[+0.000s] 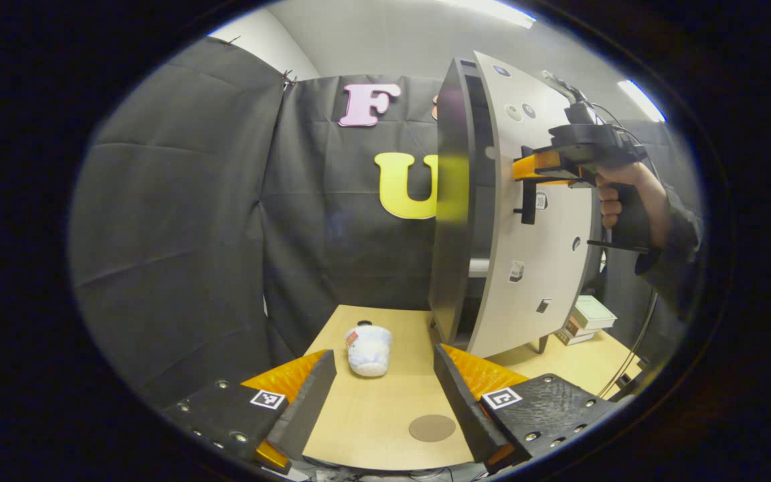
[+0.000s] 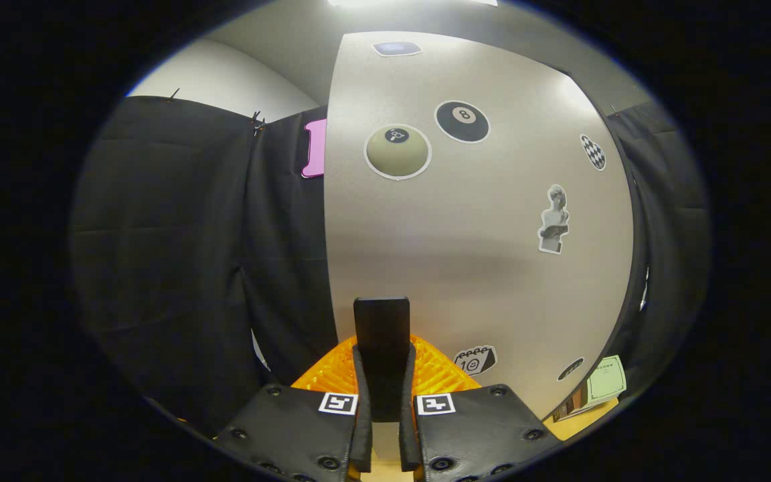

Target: Open the cabinet door with the right hand, grasp the bottle in the cabinet with the left hand and place it on the coaster, then close the cabinet door with the right hand.

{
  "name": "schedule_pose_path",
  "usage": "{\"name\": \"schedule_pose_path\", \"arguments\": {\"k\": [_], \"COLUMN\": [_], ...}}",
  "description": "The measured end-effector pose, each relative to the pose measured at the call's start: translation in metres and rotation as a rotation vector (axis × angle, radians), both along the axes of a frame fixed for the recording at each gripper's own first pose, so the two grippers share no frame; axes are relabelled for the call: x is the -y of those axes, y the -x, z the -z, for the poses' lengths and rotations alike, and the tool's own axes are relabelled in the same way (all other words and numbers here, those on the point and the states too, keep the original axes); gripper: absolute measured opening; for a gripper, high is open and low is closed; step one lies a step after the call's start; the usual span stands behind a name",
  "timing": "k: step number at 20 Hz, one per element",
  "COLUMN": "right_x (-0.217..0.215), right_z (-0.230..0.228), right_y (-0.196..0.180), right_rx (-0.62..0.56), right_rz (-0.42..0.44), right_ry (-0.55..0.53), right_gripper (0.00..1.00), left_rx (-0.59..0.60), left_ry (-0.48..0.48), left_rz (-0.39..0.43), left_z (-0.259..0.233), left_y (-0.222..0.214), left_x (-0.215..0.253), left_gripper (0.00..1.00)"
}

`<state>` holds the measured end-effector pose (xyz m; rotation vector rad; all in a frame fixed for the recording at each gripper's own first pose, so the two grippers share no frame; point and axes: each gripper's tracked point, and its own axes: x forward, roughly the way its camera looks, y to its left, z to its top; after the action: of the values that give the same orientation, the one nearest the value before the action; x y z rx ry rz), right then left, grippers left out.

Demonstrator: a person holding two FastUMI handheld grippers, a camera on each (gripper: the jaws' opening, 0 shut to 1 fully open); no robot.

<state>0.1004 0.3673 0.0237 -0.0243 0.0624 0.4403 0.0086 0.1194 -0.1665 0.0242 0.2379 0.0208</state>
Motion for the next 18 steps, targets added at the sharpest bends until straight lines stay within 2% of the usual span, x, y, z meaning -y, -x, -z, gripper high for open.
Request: {"name": "schedule_pose_path", "arguments": {"k": [10,18], "right_x": [0.016,0.024], "right_z": [0.001,0.003], "right_y": [0.002,-0.006], "right_rx": [-0.012,-0.024], "right_rz": [-0.103,-0.114], "right_ry": [-0.026,-0.053], "right_gripper": [0.18,0.18], "left_rx": [0.005,-0.02], "left_ry": [-0.015,-0.028], "left_rz": [0.03,0.094], "left_z": [-0.023,-0.021], "left_y": [-0.01,-0.009], "left_x": [0.036,0.088], "left_gripper": [0.91,0.91]}}
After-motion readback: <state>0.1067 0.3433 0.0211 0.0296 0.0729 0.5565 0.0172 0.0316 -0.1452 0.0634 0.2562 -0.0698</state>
